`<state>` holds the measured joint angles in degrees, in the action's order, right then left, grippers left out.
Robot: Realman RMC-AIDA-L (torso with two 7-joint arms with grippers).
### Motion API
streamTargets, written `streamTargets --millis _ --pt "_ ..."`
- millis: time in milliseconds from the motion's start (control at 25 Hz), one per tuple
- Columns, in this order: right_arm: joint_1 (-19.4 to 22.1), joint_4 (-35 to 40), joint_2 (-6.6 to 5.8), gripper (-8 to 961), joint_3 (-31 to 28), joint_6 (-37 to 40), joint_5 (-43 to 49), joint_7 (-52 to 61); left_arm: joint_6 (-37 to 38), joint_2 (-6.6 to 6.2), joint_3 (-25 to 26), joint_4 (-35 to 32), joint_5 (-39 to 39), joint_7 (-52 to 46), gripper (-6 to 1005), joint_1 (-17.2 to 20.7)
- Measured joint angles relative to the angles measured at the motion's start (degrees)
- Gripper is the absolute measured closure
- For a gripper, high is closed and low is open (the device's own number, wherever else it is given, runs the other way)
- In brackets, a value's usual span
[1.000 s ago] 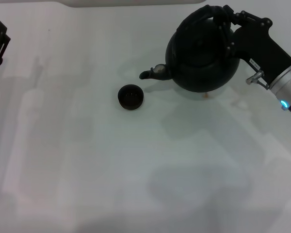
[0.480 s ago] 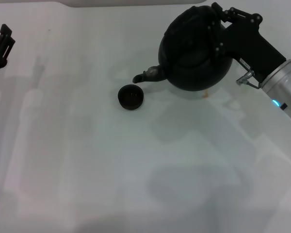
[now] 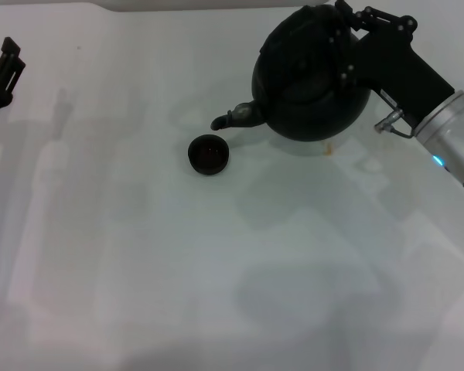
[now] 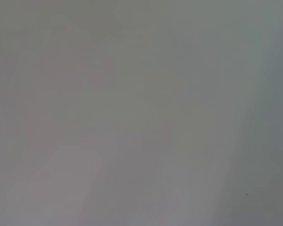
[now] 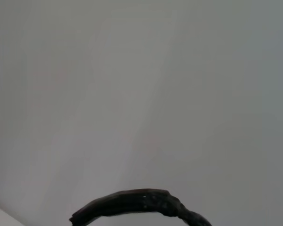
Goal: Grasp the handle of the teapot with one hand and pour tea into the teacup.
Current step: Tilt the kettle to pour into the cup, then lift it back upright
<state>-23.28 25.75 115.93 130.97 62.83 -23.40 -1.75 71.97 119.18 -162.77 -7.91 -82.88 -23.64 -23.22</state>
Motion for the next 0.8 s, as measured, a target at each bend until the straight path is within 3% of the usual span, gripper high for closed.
streamTargets --millis 800 --pt "-1.37 0.24 0.17 811 0.88 -0.59 0.07 -8.4 -0.18 0.02 0.0 -0.7 0.0 0.0 112 -0.51"
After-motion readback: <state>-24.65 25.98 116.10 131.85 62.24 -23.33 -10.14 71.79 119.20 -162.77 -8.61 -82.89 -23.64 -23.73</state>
